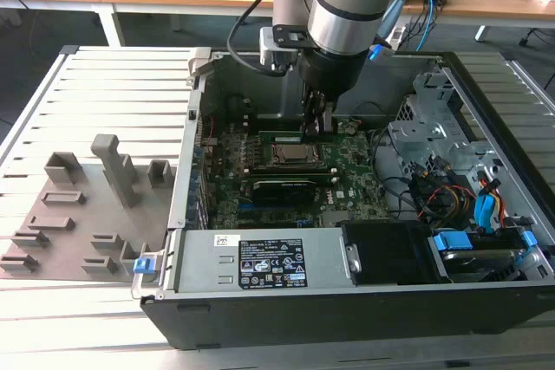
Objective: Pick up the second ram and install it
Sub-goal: 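Insert the second ram into the second slot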
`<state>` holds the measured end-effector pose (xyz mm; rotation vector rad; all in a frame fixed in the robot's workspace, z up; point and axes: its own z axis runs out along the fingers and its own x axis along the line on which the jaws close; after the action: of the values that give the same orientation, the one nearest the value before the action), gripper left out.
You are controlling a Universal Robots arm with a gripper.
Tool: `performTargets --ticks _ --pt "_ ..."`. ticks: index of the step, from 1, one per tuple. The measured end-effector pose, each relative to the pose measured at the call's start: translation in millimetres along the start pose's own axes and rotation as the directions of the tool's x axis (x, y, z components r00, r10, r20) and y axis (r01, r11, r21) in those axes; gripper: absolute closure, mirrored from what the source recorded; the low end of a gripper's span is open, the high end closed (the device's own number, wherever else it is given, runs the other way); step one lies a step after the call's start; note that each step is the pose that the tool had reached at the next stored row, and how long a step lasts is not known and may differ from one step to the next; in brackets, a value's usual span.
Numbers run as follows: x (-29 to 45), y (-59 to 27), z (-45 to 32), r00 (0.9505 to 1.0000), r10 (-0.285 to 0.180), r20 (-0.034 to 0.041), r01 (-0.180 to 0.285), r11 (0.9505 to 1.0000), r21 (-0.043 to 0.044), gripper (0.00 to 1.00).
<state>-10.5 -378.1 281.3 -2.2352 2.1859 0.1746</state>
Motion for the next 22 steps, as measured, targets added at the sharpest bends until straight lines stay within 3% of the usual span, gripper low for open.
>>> performTargets --ticks 4,22 --pt "0.2 -0.1 2.2 1.0 0.0 0.0 0.0 1.0 0.0 0.86" --pt "2.3 2.1 26.0 1.0 0.0 0.0 0.0 1.0 0.0 0.86"
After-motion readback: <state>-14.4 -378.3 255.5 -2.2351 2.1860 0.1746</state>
